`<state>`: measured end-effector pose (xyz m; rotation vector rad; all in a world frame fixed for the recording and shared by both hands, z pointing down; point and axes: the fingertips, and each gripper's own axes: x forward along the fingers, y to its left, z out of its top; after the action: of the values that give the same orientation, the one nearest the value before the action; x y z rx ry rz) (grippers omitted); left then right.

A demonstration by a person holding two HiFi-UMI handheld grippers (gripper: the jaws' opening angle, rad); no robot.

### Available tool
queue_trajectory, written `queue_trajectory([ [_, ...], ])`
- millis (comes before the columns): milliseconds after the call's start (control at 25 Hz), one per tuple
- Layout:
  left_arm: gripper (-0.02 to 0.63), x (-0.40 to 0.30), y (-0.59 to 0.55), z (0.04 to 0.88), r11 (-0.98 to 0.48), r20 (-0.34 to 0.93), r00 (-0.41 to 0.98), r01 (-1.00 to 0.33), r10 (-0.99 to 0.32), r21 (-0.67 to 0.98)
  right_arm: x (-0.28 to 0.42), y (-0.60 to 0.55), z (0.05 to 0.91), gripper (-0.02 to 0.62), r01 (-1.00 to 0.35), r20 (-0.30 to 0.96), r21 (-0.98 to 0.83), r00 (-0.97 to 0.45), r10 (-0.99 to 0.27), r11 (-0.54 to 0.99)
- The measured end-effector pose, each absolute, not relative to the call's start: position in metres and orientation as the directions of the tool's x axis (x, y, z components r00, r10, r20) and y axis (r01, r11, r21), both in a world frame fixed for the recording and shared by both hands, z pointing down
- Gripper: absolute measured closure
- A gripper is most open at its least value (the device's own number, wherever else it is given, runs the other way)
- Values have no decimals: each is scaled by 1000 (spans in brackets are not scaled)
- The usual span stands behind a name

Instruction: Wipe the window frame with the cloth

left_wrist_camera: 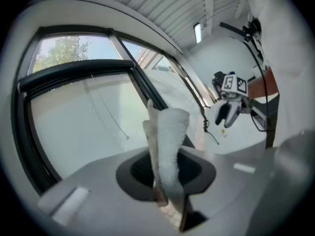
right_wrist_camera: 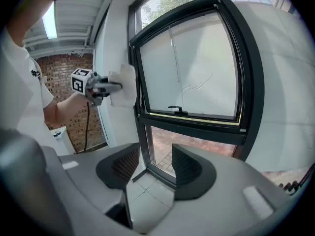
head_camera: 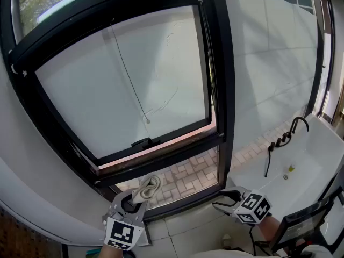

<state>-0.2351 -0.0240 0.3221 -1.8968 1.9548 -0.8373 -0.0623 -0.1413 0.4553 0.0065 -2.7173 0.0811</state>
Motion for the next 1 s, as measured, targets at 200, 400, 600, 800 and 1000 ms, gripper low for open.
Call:
queue_trajectory([
  [200, 515, -259, -80, 213, 25, 93, -106, -780, -990, -626, -38, -185, 459, 391, -3, 437, -73, -899, 29, 997],
  [400, 515, -237, -146, 108, 7, 47, -47, -774, -998, -633, -40, -230, 467, 391, 15, 472, -70, -881, 46, 997],
  [600, 515, -184, -231, 24, -97, -25, 146, -767, -989, -634, -60, -247, 455, 391, -9, 436, -57, -900, 16, 998],
  [800, 515, -152, -312, -57, -127, -90, 225, -788, -970, -603, -64, -245, 447, 391, -65, 406, -69, -913, -31, 995],
  [1000, 515, -122, -385, -113, -149, -139, 267, -821, -954, -550, -39, -249, 458, 391, -162, 419, -80, -901, -115, 983],
])
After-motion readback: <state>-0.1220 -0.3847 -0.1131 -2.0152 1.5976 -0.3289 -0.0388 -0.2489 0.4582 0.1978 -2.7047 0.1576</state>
